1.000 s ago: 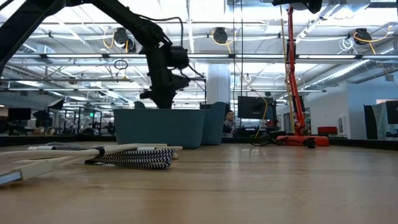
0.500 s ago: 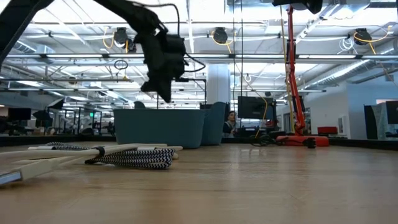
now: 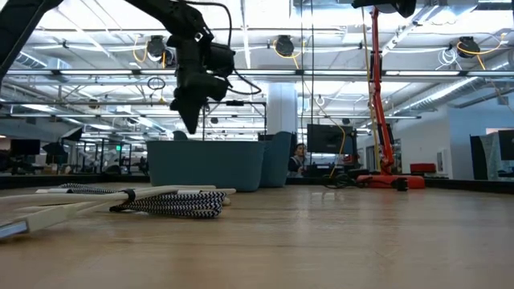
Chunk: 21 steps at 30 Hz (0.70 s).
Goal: Pick & Place USB Port
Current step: Put the brown HDMI cable into the top blue bin
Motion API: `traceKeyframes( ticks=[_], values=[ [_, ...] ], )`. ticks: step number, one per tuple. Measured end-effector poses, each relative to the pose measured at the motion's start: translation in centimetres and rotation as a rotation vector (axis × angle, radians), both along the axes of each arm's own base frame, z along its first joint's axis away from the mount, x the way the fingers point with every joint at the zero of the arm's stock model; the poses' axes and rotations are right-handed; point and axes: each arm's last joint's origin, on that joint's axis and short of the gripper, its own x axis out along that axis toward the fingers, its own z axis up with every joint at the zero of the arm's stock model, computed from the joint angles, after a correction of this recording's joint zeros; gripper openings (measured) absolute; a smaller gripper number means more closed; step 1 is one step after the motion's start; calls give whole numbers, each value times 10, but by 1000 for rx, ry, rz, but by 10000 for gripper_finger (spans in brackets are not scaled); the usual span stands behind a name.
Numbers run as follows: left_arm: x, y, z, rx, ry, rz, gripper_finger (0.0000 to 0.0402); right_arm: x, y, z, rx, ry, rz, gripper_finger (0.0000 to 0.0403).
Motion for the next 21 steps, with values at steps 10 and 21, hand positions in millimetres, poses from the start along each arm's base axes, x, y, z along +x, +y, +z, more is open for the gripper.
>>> traceKeyframes(
  ticks=[10, 21],
  values=[
    [4, -2, -6, -57, -7, -29, 0, 0, 0, 0, 1, -1, -1, 130],
    [23, 0, -31, 7, 29, -35, 0, 1, 0, 2, 3, -23, -4, 130]
  ],
)
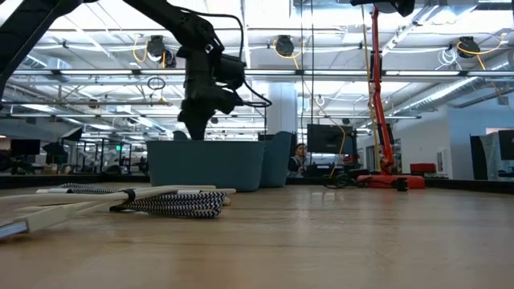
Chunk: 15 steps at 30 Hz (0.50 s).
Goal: Pick & Place USB Port
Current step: Put the brown HDMI cable into the top blue bin
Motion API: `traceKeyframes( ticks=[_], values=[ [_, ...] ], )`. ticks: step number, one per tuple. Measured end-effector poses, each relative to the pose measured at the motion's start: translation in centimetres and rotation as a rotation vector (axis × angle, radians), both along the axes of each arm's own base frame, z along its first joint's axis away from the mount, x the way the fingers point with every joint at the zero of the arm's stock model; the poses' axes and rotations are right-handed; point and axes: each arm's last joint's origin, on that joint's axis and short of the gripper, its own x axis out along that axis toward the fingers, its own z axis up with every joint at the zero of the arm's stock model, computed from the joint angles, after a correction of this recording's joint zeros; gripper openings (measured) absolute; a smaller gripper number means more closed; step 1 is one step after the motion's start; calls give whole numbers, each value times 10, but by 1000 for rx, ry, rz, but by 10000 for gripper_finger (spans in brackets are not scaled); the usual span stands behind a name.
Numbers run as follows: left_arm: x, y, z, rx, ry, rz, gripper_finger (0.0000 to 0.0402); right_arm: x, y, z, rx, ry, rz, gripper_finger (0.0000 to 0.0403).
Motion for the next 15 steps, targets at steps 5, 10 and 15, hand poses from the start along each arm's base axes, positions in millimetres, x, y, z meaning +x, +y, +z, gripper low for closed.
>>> traceKeyframes(
  ticks=[5, 10, 15],
  values=[
    [3, 3, 0, 38, -23, 20, 0, 0, 0, 0, 2, 0, 0, 130],
    [5, 6, 1, 86, -34, 47, 0, 0, 0, 0, 4, -1, -1, 130],
    [3, 12, -2, 129, -8, 97, 0, 0, 0, 0, 4, -1, -1, 130]
  ],
)
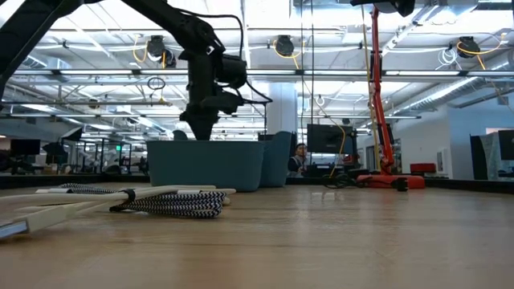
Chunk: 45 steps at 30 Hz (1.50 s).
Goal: Pick & Place USB Port
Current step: Put the brown HDMI cable into the top blue bin, then put the black and white charger cable into the bottom blue bin
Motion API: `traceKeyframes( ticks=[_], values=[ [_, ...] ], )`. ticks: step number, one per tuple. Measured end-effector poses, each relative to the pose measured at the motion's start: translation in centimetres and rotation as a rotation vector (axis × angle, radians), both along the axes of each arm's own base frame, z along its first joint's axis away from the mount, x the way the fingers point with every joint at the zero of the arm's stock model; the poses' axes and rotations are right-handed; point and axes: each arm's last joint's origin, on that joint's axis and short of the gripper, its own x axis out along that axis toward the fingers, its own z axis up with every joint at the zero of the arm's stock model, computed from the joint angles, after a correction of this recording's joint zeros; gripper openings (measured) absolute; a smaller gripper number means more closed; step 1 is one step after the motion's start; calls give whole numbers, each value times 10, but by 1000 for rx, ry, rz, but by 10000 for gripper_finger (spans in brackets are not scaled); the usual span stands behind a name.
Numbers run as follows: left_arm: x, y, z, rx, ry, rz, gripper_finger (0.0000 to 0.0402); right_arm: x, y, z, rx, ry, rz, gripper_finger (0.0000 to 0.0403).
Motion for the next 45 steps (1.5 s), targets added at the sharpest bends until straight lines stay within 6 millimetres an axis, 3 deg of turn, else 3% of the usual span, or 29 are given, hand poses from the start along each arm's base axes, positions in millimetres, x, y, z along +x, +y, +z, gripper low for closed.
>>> traceKeyframes(
  ticks=[8, 16, 21, 26, 33, 40, 45],
  values=[
    [-1, 3, 5, -36, -66, 15, 0, 0, 0, 0, 0, 0, 0, 130],
    [-5, 1, 43, -7, -285, 69, 0, 0, 0, 0, 2, 0, 2, 130],
    [-14, -16, 79, -117, -459, 72, 0, 0, 0, 0, 20, -5, -2, 130],
    [-12, -71, 108, -253, -525, -36, 1, 0, 1, 0, 23, 0, 12, 130],
    [-1, -180, 125, -296, -477, -164, 2, -1, 1, -2, 30, 22, 24, 130],
    [-1, -289, 115, -208, -401, -229, 9, -1, 1, -4, 75, 22, 1, 130],
    [-8, -348, 94, -66, -349, -249, 26, 0, 1, -5, 109, 19, -18, 130]
  ],
)
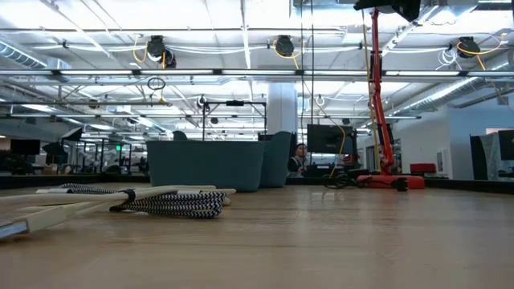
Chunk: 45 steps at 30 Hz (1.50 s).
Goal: Pick & Place USB Port
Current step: Put the black and white charger cable into the bottom blue bin
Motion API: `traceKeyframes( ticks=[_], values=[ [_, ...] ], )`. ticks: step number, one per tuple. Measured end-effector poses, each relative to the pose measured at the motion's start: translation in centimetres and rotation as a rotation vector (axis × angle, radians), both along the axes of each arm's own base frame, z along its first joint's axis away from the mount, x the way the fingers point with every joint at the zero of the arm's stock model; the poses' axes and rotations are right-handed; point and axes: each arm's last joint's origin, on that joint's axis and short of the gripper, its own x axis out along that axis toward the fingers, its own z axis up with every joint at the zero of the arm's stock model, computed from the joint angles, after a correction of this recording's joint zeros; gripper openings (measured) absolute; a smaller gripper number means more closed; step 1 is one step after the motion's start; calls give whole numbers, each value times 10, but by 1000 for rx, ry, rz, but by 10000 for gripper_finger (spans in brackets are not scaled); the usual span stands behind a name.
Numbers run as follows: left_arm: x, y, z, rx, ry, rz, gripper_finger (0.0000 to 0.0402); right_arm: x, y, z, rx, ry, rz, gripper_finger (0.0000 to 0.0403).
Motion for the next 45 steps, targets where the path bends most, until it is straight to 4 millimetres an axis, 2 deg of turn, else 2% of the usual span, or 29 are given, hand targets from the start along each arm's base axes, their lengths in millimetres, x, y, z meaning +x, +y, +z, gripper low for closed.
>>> traceKeyframes(
  ticks=[3, 6, 13, 17, 21, 28, 36, 41, 45],
  values=[
    [-3, -25, -17, 136, 17, -40, 42, 0, 0, -4, 1, 35, -4, 130],
    [4, -37, -37, 196, 59, -102, 72, 3, 1, -7, -2, 56, -9, 130],
    [24, -45, -90, 115, 280, -287, 164, 13, 2, -14, 2, 93, -17, 130],
    [27, -46, -107, 144, 350, -365, 201, 16, 3, -16, 0, 105, -16, 130],
    [29, -47, -116, 188, 365, -412, 219, 17, 3, -20, -1, 110, -15, 130],
    [34, -46, -138, 220, 429, -440, 207, 18, 5, -35, 26, 139, 8, 130],
    [45, -25, -140, 271, 424, -354, 131, 19, 14, -46, 56, 129, 55, 130],
    [50, -14, -140, 175, 448, -325, 87, 19, 19, -45, 75, 112, 68, 130],
    [48, -10, -146, 102, 490, -328, 79, 18, 23, -44, 84, 106, 83, 130]
  ],
)
